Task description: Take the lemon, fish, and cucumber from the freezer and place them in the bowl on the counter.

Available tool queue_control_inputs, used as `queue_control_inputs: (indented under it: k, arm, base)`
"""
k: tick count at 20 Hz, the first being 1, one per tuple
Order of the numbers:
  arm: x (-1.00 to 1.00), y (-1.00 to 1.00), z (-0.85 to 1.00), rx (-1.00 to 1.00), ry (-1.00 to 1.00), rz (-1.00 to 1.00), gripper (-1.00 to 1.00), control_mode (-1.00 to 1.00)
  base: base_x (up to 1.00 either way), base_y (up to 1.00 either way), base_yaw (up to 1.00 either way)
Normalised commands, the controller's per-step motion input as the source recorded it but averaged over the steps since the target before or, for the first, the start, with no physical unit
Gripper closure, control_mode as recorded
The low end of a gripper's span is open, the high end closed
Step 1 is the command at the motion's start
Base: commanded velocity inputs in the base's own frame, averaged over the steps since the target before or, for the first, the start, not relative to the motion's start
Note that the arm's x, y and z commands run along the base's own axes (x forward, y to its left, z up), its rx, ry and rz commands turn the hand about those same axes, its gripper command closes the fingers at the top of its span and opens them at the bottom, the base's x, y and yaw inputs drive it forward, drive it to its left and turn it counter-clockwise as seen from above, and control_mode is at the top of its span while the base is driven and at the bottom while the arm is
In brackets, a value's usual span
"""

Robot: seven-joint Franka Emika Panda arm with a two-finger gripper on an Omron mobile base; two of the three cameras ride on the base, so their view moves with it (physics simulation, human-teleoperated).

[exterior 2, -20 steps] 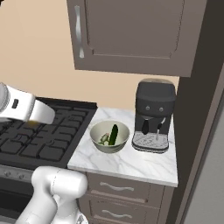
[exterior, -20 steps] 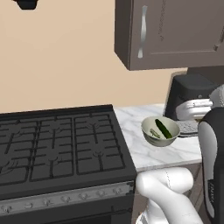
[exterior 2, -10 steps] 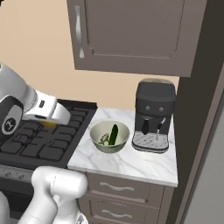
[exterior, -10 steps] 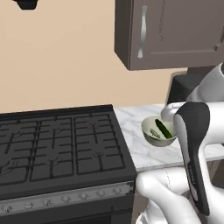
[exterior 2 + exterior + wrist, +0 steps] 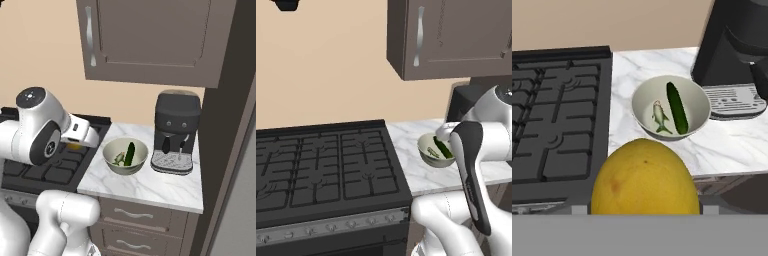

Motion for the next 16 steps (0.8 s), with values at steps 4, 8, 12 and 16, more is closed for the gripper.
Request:
queue_control_inputs:
  k: [4,8,12,16]
  arm:
    - [0.44,-0.03,-0.28,0.01,0.03,0.00,1.00,-1.00]
    - [0.50,-0.02,-0.18,0.01,0.05,0.00,1.00,-1.00]
    - [0.45,-0.29,-0.17,0.05,0.06,0.00,1.00,-1.00]
    - [0.40,-0.30,-0.29,0.04,0.05,0.00,1.00,-1.00]
  base:
    - [0.00,0.00,0.00]
    - [0.00,0.00,0.00]
    - [0.00,0.00,0.00]
    - [0.00,0.00,0.00]
